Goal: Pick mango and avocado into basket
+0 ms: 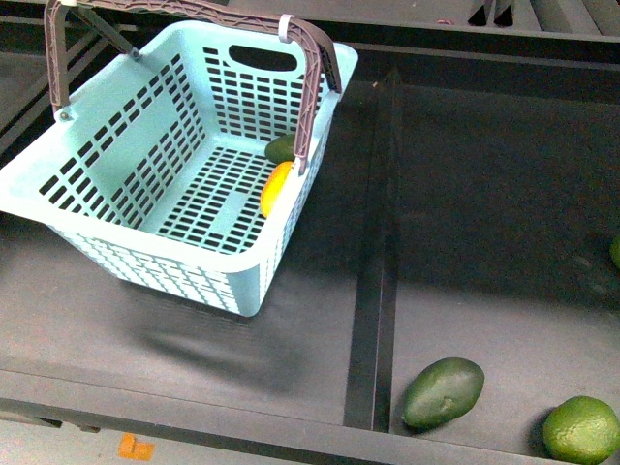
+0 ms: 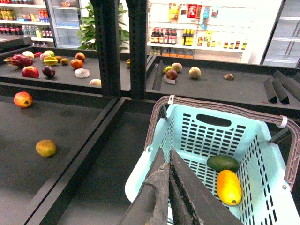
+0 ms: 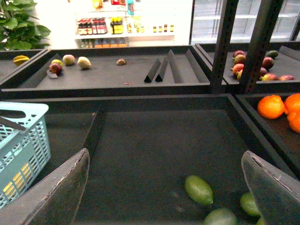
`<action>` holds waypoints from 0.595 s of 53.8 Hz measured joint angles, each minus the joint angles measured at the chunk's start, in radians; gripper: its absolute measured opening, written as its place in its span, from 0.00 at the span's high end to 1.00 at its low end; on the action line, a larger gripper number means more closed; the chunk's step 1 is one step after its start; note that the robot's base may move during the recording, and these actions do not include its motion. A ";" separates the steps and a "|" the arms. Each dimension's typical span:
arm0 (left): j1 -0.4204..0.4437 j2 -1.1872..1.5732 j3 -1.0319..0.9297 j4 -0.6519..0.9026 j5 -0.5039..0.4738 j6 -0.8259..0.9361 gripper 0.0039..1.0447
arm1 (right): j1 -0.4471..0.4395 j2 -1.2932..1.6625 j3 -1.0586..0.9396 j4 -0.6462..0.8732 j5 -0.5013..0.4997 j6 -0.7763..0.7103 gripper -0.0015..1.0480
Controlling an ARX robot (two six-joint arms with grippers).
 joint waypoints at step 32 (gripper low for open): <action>0.000 -0.278 0.000 -0.270 0.000 0.000 0.98 | 0.000 0.000 0.000 0.000 0.000 0.000 0.08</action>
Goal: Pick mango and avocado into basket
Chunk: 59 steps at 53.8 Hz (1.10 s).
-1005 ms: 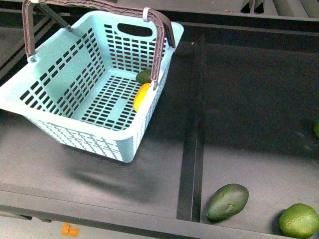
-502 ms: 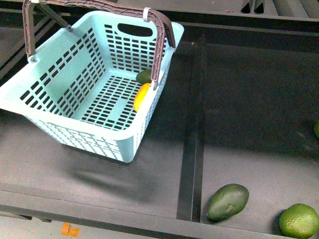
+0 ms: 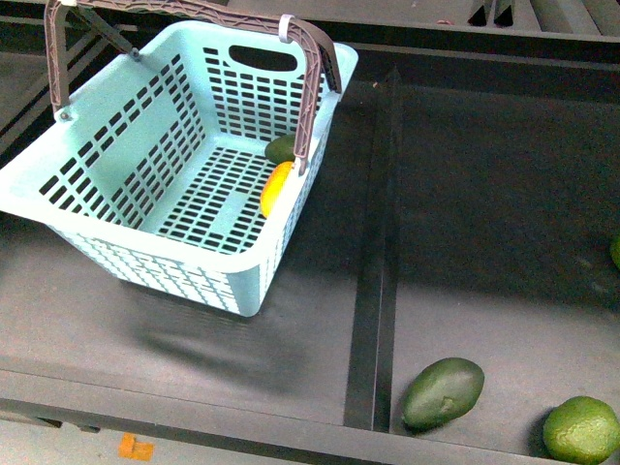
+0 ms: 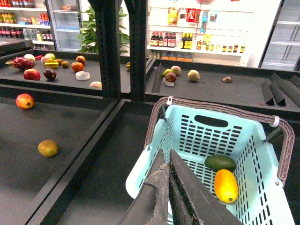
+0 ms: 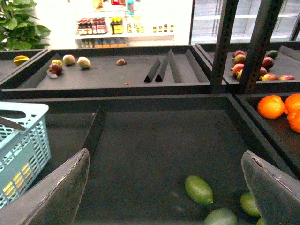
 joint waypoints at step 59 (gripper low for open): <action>0.000 -0.241 0.000 -0.246 0.000 0.000 0.82 | 0.000 0.000 0.000 0.000 0.000 0.000 0.08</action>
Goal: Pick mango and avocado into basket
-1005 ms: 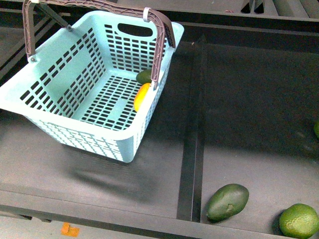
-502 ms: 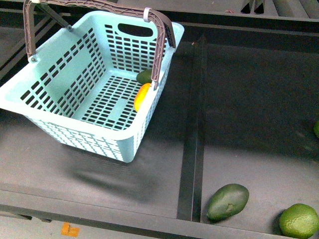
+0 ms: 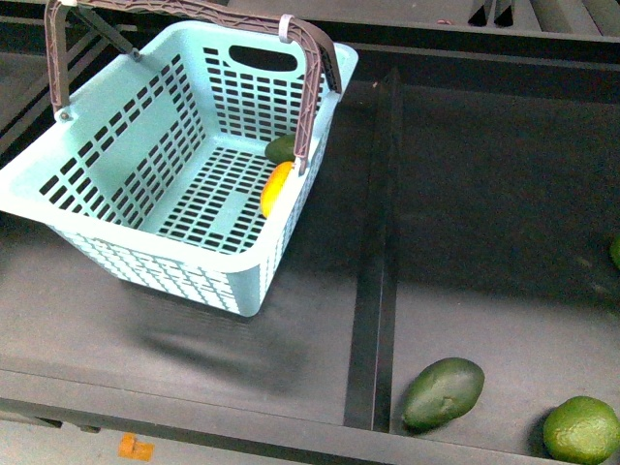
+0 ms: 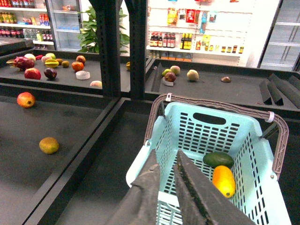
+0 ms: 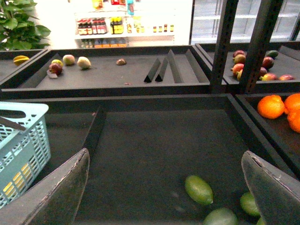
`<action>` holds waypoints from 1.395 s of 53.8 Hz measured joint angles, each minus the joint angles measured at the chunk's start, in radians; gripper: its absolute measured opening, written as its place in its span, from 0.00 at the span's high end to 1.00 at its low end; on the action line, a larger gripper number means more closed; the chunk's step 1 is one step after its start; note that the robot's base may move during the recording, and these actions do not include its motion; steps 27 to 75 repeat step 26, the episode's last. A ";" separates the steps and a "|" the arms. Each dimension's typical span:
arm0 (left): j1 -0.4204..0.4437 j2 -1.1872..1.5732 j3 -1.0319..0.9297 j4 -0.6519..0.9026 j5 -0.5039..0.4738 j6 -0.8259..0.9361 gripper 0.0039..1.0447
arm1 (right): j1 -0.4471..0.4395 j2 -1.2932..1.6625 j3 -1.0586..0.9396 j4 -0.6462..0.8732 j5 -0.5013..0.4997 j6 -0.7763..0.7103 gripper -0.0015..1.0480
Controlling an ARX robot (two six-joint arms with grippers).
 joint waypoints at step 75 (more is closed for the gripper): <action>0.000 0.000 0.000 0.000 0.000 0.002 0.07 | 0.000 0.000 0.000 0.000 0.000 0.000 0.08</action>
